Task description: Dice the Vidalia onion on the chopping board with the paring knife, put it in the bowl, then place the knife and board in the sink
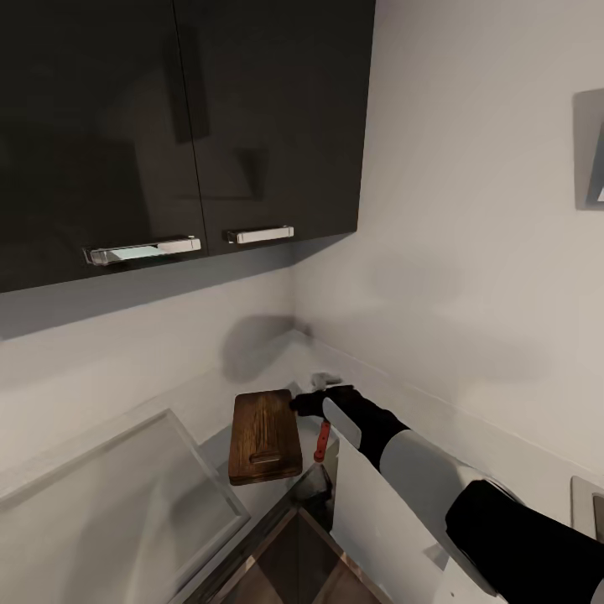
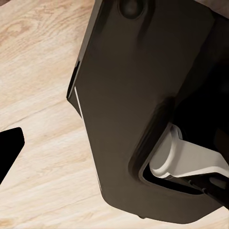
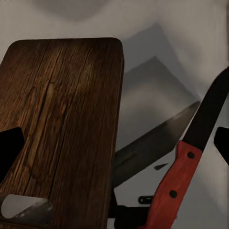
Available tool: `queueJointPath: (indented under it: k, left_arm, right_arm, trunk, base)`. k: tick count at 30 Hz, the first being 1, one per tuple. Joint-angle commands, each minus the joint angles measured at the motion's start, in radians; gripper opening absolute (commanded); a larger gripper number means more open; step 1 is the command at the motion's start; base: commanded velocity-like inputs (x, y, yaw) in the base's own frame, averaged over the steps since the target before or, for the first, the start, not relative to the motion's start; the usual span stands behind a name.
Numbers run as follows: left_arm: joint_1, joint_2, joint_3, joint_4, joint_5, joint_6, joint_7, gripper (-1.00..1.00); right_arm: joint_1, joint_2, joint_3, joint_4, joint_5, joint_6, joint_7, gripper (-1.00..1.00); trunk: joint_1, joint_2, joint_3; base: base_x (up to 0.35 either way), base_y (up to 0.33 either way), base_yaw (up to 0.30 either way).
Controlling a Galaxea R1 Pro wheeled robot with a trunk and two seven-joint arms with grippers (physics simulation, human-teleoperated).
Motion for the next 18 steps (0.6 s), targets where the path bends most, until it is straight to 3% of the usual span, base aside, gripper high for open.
queueJointPath:
  k: [1,6,18]
  left_arm:
    - [0.000,0.000,0.001,0.003,0.011,-0.005,-0.006,1.00]
    - [0.000,0.001,0.001,0.003,0.011,-0.005,-0.006,1.00]
    - [0.000,0.001,0.001,0.003,0.011,-0.005,-0.006,1.00]
  right_arm:
    - [-0.001,0.000,0.006,0.000,-0.011,0.000,-0.011,1.00]
    - [-0.001,0.000,0.007,0.000,-0.013,-0.002,-0.013,1.00]
    - [-0.001,0.000,0.007,-0.003,-0.013,-0.002,-0.013,1.00]
  trunk:
    - [0.000,-0.001,0.000]
    - [0.000,-0.001,0.000]
    - [0.000,-0.001,0.000]
  base:
    - [0.000,0.000,0.000]
    - [-0.040,0.071,0.000]
    - [-0.128,0.241,0.000]
